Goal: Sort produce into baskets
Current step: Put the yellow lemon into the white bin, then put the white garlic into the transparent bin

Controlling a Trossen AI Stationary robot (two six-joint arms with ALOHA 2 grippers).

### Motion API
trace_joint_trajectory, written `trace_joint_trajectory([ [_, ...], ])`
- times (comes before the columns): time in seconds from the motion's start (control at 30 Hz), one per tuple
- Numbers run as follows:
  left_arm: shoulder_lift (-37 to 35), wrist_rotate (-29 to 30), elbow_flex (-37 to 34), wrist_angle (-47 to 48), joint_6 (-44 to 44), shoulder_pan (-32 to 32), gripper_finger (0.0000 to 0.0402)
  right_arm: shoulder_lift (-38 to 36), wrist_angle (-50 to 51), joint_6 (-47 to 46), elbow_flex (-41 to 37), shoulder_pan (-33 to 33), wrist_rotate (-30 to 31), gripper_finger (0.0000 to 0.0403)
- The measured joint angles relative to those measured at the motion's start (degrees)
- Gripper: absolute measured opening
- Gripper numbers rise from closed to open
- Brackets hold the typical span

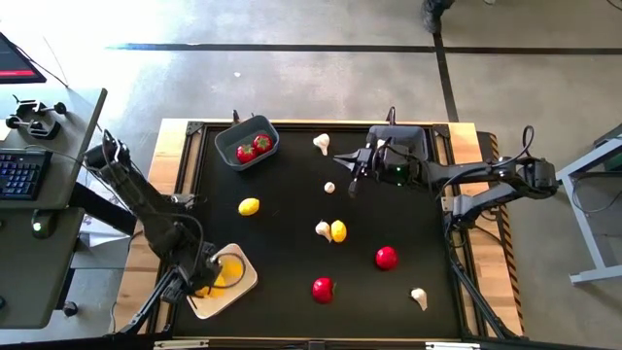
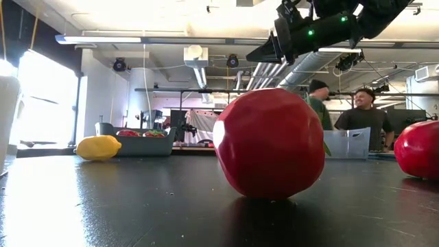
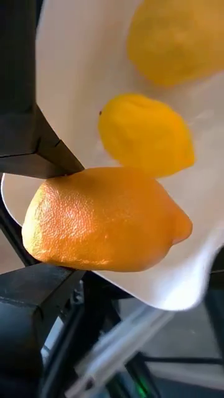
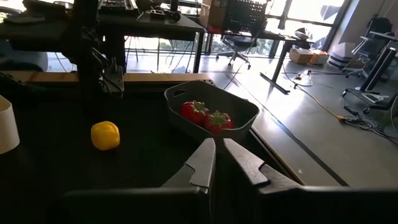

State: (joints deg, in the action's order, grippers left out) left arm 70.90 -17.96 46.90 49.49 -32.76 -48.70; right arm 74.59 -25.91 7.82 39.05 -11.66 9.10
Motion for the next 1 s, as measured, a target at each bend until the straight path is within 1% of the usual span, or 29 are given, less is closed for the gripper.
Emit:
trace_joint_trajectory([
  [0.17,3.33,-0.14,0.50,0.58,2.45,-1.09,0.0170,0.00,0.00,0.01,0.00,0.00,0.00,0.0019],
  [0.4,5.76,0.50,0.50,1.39,4.90,-1.25,0.0221,0.00,0.09,-0.01,0.00,0.00,-0.02,0.0019],
  [0.57,5.76,0.68,0.50,2.89,3.03,-0.78,0.0257,0.02,0.71,0.04,0.00,0.00,-0.02,0.0019],
  [0.7,5.76,0.46,0.55,3.69,1.48,-0.39,0.0274,0.04,1.01,0.16,0.00,0.00,-0.02,0.0019],
  [0.8,5.85,0.93,2.48,6.37,3.46,-0.39,0.0276,0.04,1.01,0.16,0.00,0.00,-0.02,0.0019],
  [0.87,5.80,3.26,4.51,10.72,3.19,0.00,0.0272,0.04,1.01,0.16,0.00,0.00,-0.02,0.0019],
  [0.93,5.16,6.54,5.56,14.13,1.63,0.88,0.0258,0.04,1.07,0.13,0.00,0.00,-0.02,0.0019],
  [1.0,3.41,10.00,5.58,13.73,-0.07,2.15,0.0233,0.04,1.14,-0.65,0.00,0.00,0.03,0.0019],
])
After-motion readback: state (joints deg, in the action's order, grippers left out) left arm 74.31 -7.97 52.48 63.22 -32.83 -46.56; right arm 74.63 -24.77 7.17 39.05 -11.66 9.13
